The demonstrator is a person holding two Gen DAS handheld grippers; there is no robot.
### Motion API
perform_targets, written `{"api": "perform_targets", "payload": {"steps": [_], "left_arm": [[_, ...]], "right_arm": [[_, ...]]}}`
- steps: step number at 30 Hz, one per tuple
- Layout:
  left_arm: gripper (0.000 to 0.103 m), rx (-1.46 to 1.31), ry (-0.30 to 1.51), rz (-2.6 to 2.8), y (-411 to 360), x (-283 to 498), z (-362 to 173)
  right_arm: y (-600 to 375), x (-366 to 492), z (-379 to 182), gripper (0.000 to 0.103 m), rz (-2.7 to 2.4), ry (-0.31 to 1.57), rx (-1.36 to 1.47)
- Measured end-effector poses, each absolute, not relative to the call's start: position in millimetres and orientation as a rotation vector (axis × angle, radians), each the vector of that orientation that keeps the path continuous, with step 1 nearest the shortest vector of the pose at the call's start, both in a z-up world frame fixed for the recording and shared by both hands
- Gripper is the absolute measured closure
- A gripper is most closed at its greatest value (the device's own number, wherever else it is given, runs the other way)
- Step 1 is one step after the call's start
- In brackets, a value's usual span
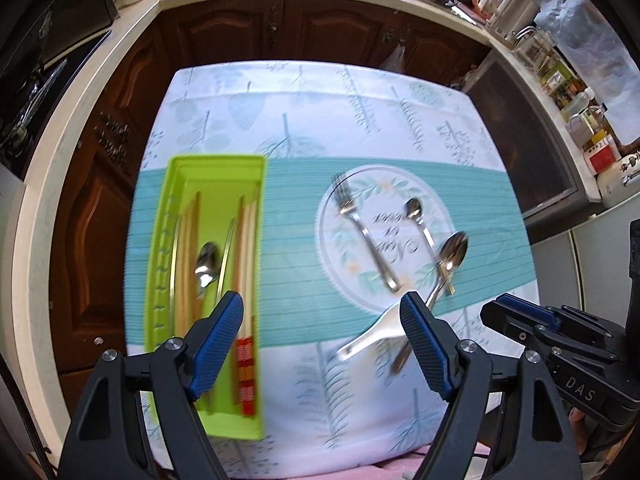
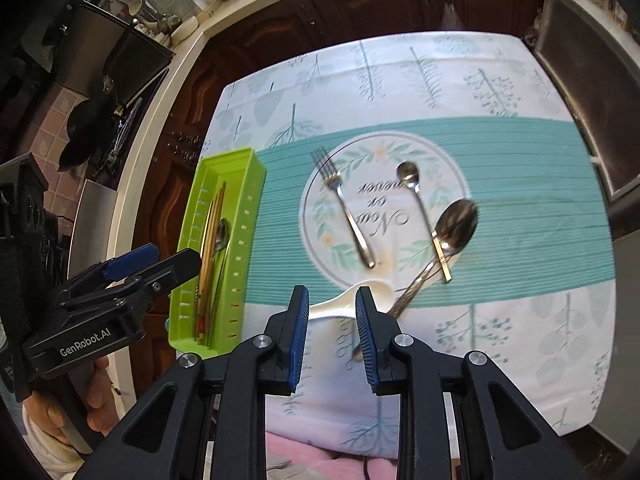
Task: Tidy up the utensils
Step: 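Move both grippers to the fork and small spoon on the plate, then grasp the silver fork with the left gripper while the right gripper grasps the small silver spoon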
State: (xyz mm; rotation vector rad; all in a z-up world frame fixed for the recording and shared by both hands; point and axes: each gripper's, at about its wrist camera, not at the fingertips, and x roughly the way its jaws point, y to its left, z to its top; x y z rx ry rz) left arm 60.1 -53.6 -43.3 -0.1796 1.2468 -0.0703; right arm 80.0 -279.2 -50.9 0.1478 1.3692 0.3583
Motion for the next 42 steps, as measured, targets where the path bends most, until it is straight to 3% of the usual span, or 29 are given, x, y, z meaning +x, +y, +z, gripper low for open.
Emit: {"api": "perform_targets", "payload": {"steps": [9, 24, 33, 42], "left_arm": [[0.024, -0.22, 1.161, -0.03, -91, 85, -53], [0.024, -0.296, 1.238, 0.106, -113, 122, -161], [0.028, -0.291, 1.324, 0.157, -119, 131, -185], [0.041, -0.275, 1.39, 0.225, -129, 151, -198]], "right_arm": [[-315, 111, -54, 0.079, 0.411, 1.326, 0.097], [-298, 170, -165, 0.079, 0.519, 1.375, -0.171], [-276, 183, -200, 0.079, 0.523, 1.393, -0.321], [-261, 189, -219, 0.094, 0.51, 1.397, -0.366]]}}
